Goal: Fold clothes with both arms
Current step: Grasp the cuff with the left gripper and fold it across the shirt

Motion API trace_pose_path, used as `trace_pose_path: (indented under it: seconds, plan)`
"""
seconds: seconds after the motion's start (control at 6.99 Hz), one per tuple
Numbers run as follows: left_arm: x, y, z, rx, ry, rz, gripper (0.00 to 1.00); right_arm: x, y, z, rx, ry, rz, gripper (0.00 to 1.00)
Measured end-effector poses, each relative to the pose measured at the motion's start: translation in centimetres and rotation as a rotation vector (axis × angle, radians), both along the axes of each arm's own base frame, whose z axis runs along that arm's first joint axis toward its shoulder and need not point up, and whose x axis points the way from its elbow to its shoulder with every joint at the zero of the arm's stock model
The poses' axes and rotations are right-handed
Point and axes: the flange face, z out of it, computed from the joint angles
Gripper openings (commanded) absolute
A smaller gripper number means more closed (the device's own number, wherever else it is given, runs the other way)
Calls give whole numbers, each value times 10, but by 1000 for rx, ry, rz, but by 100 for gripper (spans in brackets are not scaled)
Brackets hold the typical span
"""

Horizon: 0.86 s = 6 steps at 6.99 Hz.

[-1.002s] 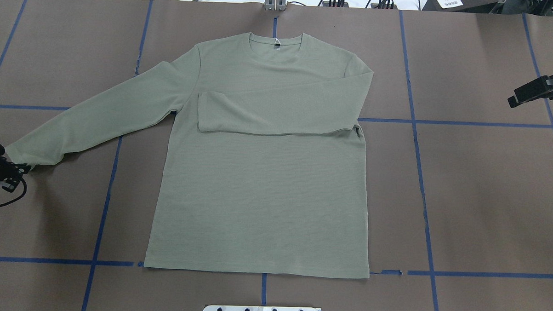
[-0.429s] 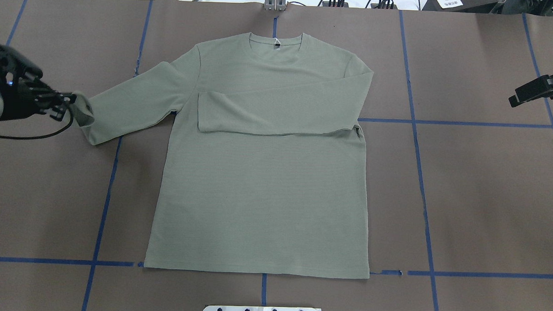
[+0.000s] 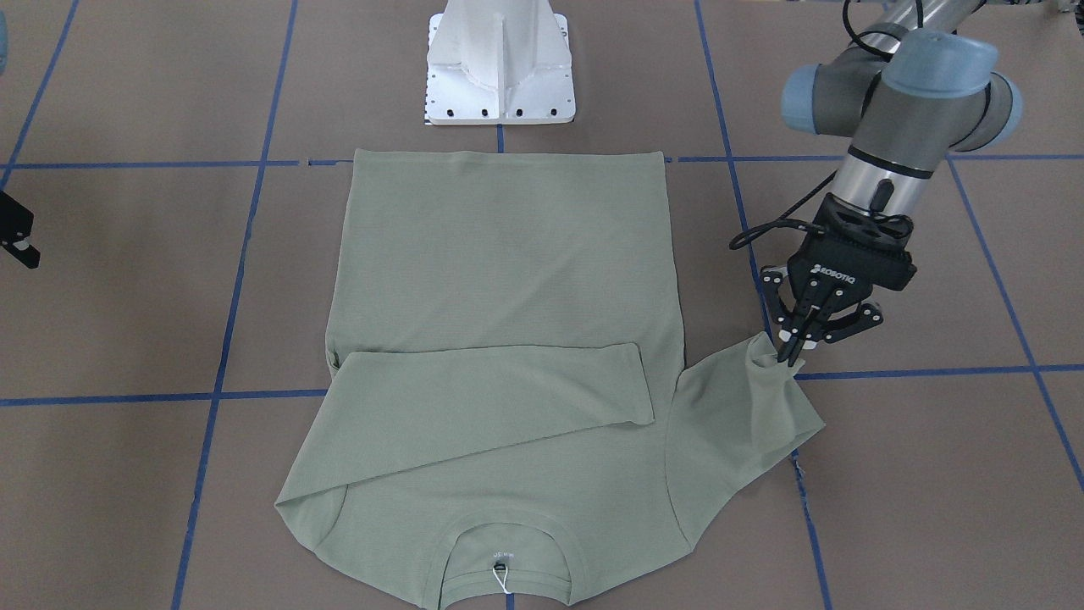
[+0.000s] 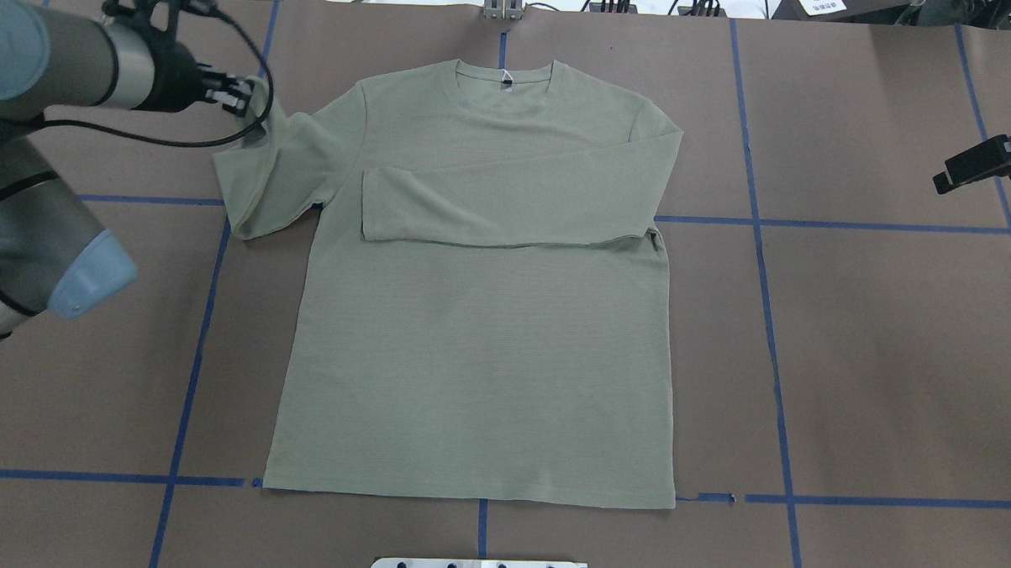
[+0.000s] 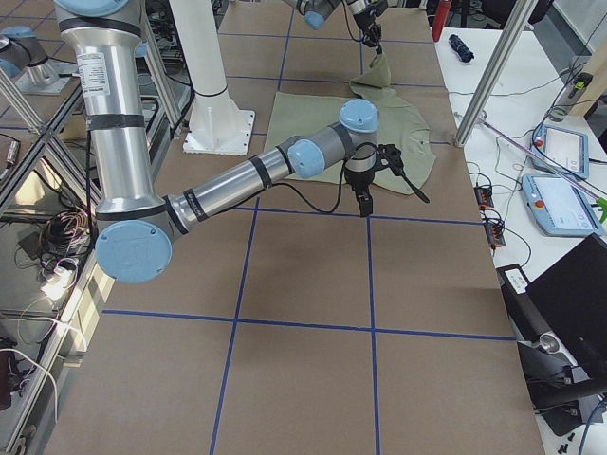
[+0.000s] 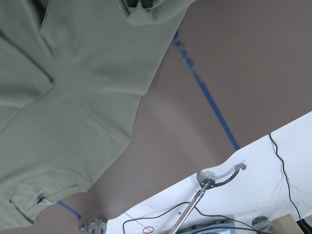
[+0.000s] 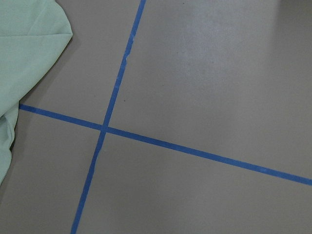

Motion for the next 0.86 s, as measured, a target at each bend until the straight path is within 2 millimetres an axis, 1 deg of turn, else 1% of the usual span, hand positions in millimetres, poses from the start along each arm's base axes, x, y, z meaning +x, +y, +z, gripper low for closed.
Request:
trace_pose_path:
  seconds: [0.14, 0.29, 0.43, 0.57, 0.72, 0.86]
  plan:
    - [21, -9, -51, -49, 66, -23, 0, 0, 0, 0, 0, 0, 1, 100]
    - [53, -10, -104, -104, 152, -42, 0, 1, 0, 0, -1, 0, 2, 100]
    - [95, -1, -149, -139, 220, -55, 0, 1, 0, 0, 0, 0, 3, 100]
    - [138, 18, -181, -136, 252, -56, 0, 1, 0, 0, 0, 0, 3, 100]
    - [174, 43, -198, -102, 256, -34, 0, 2, 0, 1, -1, 0, 3, 100]
    - [204, 67, -202, -47, 248, 9, 0, 2, 0, 1, -2, 1, 4, 100]
